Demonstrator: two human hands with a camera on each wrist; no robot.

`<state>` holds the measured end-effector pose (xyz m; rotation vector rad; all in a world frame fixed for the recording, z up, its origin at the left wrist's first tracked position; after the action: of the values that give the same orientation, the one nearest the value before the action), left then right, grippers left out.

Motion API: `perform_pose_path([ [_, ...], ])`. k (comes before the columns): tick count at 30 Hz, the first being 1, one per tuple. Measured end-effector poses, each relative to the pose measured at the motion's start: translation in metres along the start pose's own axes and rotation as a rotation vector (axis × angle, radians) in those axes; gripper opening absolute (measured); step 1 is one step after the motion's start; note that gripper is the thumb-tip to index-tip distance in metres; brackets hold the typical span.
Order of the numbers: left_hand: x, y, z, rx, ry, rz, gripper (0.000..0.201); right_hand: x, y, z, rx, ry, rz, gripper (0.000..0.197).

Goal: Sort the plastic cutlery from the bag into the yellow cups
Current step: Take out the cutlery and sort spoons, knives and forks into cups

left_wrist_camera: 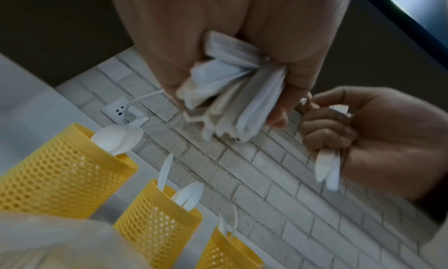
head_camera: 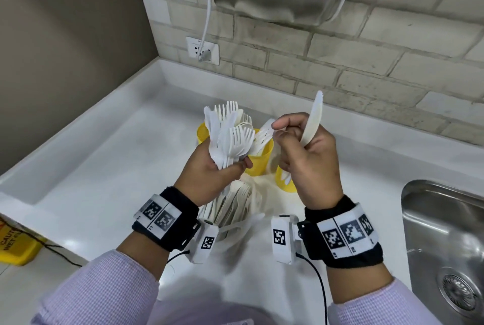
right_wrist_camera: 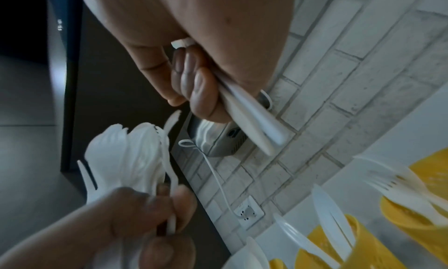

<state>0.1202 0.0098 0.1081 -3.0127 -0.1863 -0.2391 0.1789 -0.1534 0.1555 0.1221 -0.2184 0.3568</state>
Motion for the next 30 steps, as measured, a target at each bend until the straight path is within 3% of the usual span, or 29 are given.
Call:
perform_pose_path([
  [6, -0.003, 0.0, -0.001, 0.157, 0.021, -0.043, 0.034, -0.002, 0.011, 0.025, -0.187, -0.134, 0.106, 0.008],
  [17, -0.004, 0.009, -0.003, 0.16, -0.019, 0.048, 0.028, 0.008, 0.018, 0.041, -0.315, -0.134, 0.417, 0.003],
  [21, -0.004, 0.012, -0.003, 0.152, -0.027, 0.076, 0.026, 0.011, 0.014, 0.048, -0.156, -0.162, 0.407, 0.005],
  [25, -0.005, 0.014, -0.008, 0.156, -0.018, 0.096, 0.03, 0.007, 0.022, 0.038, -0.25, -0.123, 0.497, 0.003],
  [30, -0.006, 0.014, -0.011, 0.16, -0.01, 0.088, 0.031, 0.011, 0.015, 0.042, -0.214, -0.192, 0.337, 0.014],
])
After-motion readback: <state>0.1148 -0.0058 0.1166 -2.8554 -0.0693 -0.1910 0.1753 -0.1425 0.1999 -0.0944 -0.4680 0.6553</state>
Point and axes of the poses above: each hand's wrist, its own x-axis towards the middle knuckle, its own y-axis out of the palm, z = x × y, the point moved 6 cm from there along x, towards the middle knuckle, and after that the axes turned 5 degrees about z, right-handed, at the moved point
